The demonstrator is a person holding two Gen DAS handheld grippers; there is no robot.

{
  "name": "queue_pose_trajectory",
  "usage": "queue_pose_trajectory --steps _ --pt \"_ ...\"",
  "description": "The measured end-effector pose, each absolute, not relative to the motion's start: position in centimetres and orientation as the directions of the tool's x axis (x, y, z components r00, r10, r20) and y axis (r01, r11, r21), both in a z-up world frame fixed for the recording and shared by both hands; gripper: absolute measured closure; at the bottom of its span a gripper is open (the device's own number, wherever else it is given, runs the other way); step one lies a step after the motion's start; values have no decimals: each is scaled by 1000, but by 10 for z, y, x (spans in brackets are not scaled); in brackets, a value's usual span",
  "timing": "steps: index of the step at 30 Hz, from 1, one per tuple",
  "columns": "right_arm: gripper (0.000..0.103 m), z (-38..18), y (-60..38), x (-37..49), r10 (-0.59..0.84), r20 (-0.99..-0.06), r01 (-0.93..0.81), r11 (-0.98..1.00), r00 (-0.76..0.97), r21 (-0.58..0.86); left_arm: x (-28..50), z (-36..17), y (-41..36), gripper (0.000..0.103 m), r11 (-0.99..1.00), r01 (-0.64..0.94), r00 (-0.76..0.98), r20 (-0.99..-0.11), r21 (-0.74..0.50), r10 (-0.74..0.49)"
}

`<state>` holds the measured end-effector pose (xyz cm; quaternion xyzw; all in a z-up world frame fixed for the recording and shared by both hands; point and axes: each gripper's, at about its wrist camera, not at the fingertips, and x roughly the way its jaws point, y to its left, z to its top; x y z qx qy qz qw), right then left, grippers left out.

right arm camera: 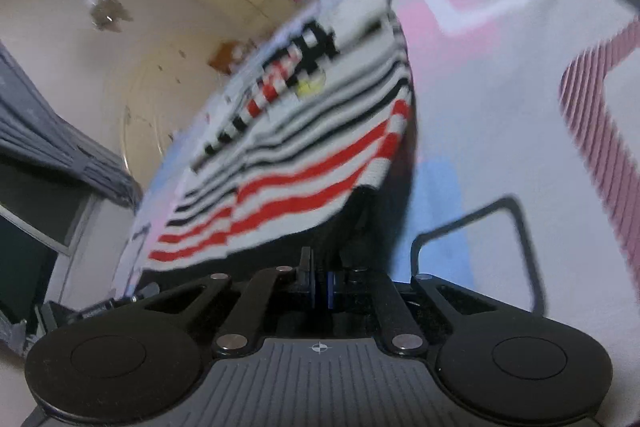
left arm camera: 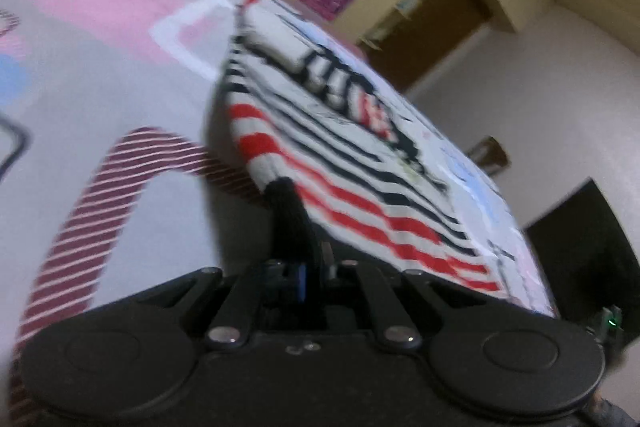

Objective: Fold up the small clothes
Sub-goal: 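Grasp the hem with both grippers and lift it toward the black collar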

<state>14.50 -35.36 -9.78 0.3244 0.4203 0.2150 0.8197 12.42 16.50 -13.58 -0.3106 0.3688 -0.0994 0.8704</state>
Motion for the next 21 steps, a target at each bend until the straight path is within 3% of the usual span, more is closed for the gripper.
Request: queue_pose_trajectory --steps 1,3,7,11,17,21 --pt "99 -102 -354 144 601 -583 -66 725 546 686 125 -143 166 98 801 -84 688 -616 -593 -384" --pt "99 -117 -354 148 589 -630 -31 742 506 669 125 -152 170 98 769 -112 690 -606 -629 -395" --pt "99 -93 -364 153 622 -518 -56 670 587 740 124 -133 169 98 751 -91 731 -556 -654 -396" --pt "99 -63 -369 181 605 -472 -97 674 641 732 141 -105 174 98 716 -64 789 -475 -695 -390" --pt "99 -22 -364 264 565 -462 -99 698 684 709 228 -67 186 98 677 9 841 -361 -736 -403" --pt "99 -10 -356 341 543 -455 -67 690 706 721 309 -57 187 98 686 25 836 -361 -727 -413"
